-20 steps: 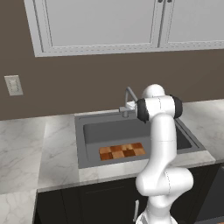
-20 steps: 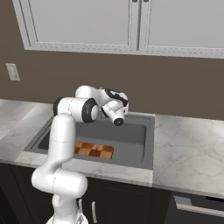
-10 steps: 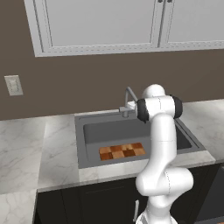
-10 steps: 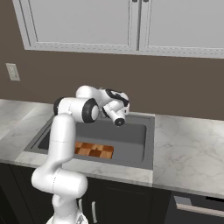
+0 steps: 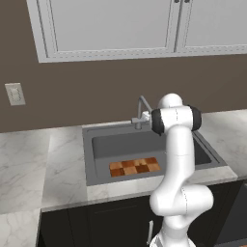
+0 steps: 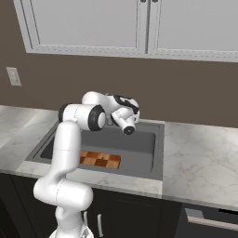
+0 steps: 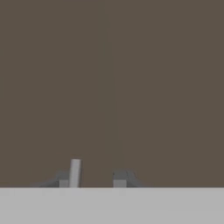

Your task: Turn on the sink faucet with hot water and rinse the cutting board for ten seconds, then turn off the faucet. Push the cutting board to reach the water if necessary.

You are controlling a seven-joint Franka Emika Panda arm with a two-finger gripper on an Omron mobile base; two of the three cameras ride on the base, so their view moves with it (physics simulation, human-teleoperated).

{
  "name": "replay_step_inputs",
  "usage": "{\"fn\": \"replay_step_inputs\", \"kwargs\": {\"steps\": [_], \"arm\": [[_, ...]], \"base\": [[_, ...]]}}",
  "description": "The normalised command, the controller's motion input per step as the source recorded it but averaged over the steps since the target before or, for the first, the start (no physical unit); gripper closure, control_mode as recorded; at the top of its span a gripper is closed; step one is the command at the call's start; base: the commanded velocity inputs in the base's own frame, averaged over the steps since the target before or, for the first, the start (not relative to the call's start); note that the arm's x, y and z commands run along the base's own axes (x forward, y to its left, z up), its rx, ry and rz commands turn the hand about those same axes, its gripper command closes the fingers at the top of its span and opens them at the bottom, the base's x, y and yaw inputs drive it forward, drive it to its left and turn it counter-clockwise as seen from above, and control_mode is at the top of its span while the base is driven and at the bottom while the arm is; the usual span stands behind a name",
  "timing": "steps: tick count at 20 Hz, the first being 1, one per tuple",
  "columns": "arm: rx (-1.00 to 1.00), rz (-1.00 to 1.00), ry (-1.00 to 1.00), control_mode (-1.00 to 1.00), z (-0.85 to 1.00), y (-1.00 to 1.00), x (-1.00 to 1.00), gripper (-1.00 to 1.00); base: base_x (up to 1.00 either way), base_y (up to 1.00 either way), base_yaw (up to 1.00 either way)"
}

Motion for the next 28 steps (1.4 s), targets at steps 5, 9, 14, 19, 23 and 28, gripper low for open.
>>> {"fn": "replay_step_inputs", "kwargs": {"steps": [5, 9, 14, 19, 23, 28], "arm": [[0.04, 0.0, 0.0, -1.0, 0.0, -0.61, 0.0, 1.0], [0.05, 0.0, 0.0, -1.0, 0.0, -0.67, 0.0, 1.0], [0.03, 0.0, 0.0, -1.0, 0.0, -0.64, 0.0, 1.0], [0.01, 0.0, 0.0, -1.0, 0.0, -0.59, -0.04, 1.0], [0.01, 0.0, 0.02, -1.0, 0.0, -0.61, -0.1, 1.0], [0.0, 0.0, 0.02, -1.0, 0.0, -0.55, -0.19, 1.0]], "base": [[0.0, 0.0, 0.0], [0.0, 0.0, 0.0], [0.0, 0.0, 0.0], [0.0, 0.0, 0.0], [0.0, 0.0, 0.0], [0.0, 0.0, 0.0]]}}
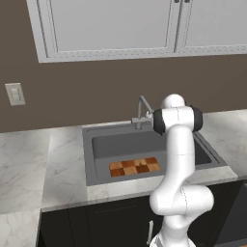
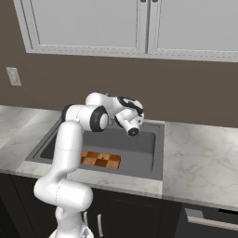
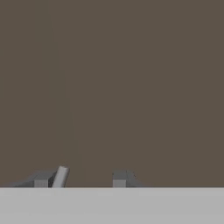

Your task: Turn on the sink faucet with hot water and rinse the cutting board for ten seconds, then turn off the faucet. Push the cutting board to reach the water if necessary.

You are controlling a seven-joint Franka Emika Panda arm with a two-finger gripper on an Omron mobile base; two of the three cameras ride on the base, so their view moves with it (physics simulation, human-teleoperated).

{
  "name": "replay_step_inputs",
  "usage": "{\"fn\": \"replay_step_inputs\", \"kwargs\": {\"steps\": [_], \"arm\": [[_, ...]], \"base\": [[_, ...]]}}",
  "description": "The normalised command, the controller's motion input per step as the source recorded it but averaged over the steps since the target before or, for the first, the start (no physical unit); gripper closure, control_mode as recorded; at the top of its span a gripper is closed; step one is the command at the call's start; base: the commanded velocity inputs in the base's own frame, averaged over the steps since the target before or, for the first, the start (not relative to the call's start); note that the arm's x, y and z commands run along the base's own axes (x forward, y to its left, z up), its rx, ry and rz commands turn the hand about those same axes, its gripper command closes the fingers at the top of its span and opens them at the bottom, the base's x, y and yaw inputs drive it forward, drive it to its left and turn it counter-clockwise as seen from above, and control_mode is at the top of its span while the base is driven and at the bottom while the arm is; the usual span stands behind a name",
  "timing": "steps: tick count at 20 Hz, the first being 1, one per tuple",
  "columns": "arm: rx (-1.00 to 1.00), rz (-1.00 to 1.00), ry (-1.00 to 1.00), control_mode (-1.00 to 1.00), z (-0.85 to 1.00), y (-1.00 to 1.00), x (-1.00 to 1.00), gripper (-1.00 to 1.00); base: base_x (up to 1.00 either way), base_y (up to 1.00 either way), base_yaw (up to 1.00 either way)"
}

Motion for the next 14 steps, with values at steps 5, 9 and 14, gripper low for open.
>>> {"fn": "replay_step_inputs", "kwargs": {"steps": [5, 9, 14], "arm": [[0.0, 0.0, 0.02, -1.0, 0.0, -0.57, -0.28, 1.0], [0.0, 0.0, 0.02, -1.0, 0.0, -0.6, -0.31, 1.0], [0.0, 0.0, 0.03, -1.0, 0.0, -0.58, -0.3, 1.0]], "base": [[0.0, 0.0, 0.0], [0.0, 0.0, 0.0], [0.0, 0.0, 0.0]]}}
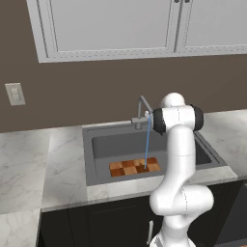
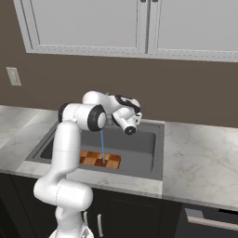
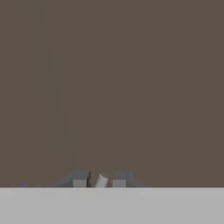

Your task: Turn on the sink faucet with hot water and rinse the cutting board for ten seconds, then turn off the faucet. Push the cutting board to reach the water if necessary.

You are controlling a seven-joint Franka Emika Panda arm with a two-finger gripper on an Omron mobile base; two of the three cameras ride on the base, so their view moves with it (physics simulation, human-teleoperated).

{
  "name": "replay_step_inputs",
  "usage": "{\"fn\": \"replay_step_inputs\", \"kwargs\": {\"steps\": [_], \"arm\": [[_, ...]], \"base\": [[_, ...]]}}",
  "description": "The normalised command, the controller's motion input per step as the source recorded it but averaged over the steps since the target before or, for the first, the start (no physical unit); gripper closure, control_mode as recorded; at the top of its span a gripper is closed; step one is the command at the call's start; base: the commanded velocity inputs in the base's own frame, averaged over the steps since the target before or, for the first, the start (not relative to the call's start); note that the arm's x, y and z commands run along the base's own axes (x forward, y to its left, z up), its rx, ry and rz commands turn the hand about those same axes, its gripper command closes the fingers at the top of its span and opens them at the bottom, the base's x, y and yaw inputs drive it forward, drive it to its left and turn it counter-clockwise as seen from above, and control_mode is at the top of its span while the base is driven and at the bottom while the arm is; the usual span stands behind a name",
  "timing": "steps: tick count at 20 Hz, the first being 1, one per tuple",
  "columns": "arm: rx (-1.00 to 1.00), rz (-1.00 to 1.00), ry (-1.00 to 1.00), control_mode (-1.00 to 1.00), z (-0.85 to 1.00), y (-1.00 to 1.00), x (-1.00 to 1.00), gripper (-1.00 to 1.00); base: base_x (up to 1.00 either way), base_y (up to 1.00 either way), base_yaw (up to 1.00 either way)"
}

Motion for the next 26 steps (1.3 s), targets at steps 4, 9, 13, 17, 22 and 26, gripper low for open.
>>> {"fn": "replay_step_inputs", "kwargs": {"steps": [4, 9, 13, 17, 22, 26], "arm": [[0.0, 0.01, 0.04, -1.0, 0.0, -0.62, -0.23, 1.0], [0.0, 0.04, 0.03, -1.0, -0.05, -0.73, -0.19, 1.0], [0.0, 0.06, 0.04, -1.0, -0.08, -0.79, -0.09, 1.0], [0.0, 0.04, 0.05, -1.0, -0.12, -0.68, -0.12, 1.0], [0.0, 0.03, 0.05, -1.0, -0.15, -0.57, -0.26, 1.0], [0.0, 0.02, 0.06, -1.0, -0.1, -0.55, -0.38, 1.0]], "base": [[0.0, 0.0, 0.0], [0.0, 0.0, 0.0], [0.0, 0.0, 0.0], [0.0, 0.0, 0.0], [0.0, 0.0, 0.0], [0.0, 0.0, 0.0]]}}
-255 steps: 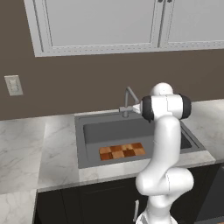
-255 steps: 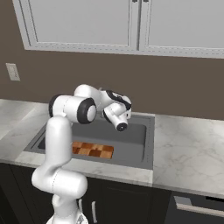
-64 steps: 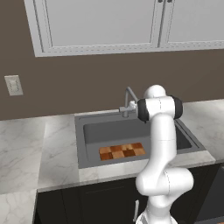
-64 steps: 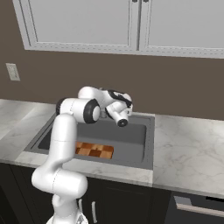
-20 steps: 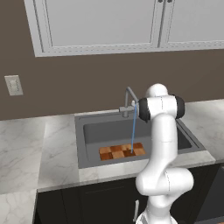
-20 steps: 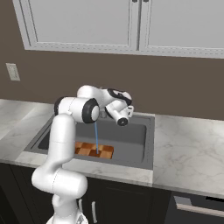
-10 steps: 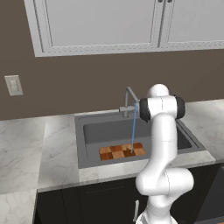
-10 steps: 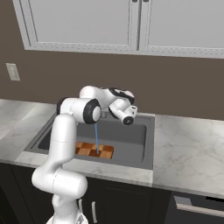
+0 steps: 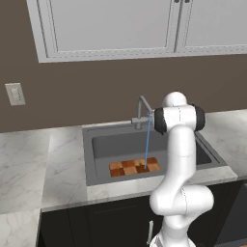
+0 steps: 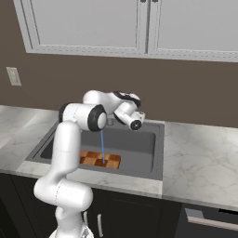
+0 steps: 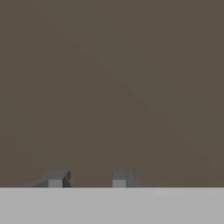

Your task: Turn on the sink faucet with hot water and rinse the cutting board for ten seconds, then turn off the faucet. Push the cutting board to reach the water if necessary.

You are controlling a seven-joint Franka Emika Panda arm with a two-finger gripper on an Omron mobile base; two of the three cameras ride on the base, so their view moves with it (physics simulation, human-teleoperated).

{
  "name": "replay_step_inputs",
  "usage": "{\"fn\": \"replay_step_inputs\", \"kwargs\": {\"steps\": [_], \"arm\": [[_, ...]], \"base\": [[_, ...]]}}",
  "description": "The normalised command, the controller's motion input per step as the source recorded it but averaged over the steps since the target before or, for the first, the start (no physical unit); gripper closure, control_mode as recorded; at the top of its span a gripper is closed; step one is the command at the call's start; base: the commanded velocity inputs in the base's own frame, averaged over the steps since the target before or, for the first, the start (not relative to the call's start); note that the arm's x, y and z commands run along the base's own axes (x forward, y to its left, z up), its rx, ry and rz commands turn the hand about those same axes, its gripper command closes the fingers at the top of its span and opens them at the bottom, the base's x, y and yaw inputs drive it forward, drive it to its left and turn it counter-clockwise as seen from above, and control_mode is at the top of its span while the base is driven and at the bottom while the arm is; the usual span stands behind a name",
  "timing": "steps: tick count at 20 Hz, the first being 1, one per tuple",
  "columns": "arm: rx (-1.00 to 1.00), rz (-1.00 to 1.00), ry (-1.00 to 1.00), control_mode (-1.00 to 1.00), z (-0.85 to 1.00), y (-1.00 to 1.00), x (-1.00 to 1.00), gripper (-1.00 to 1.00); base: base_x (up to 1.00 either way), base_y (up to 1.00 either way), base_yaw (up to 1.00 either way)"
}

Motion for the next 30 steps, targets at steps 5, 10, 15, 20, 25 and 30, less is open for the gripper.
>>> {"fn": "replay_step_inputs", "kwargs": {"steps": [5, 10, 15, 20, 25, 30], "arm": [[0.0, 0.01, 0.05, -1.0, -0.07, -0.62, -0.52, 1.0], [0.0, 0.01, 0.04, -1.0, -0.08, -0.7, -0.61, 1.0], [0.01, 0.03, 0.0, -1.0, -0.1, -0.95, -0.76, 1.0], [0.0, 0.01, 0.01, -1.0, -0.08, -0.87, -0.68, 1.0], [0.0, 0.0, 0.01, -1.0, -0.01, -0.59, -0.35, 1.0], [0.0, 0.0, 0.0, -1.0, 0.0, -0.31, -0.01, 1.0]], "base": [[0.0, 0.0, 0.0], [0.0, 0.0, 0.0], [0.0, 0.0, 0.0], [0.0, 0.0, 0.0], [0.0, 0.0, 0.0], [0.0, 0.0, 0.0]]}}
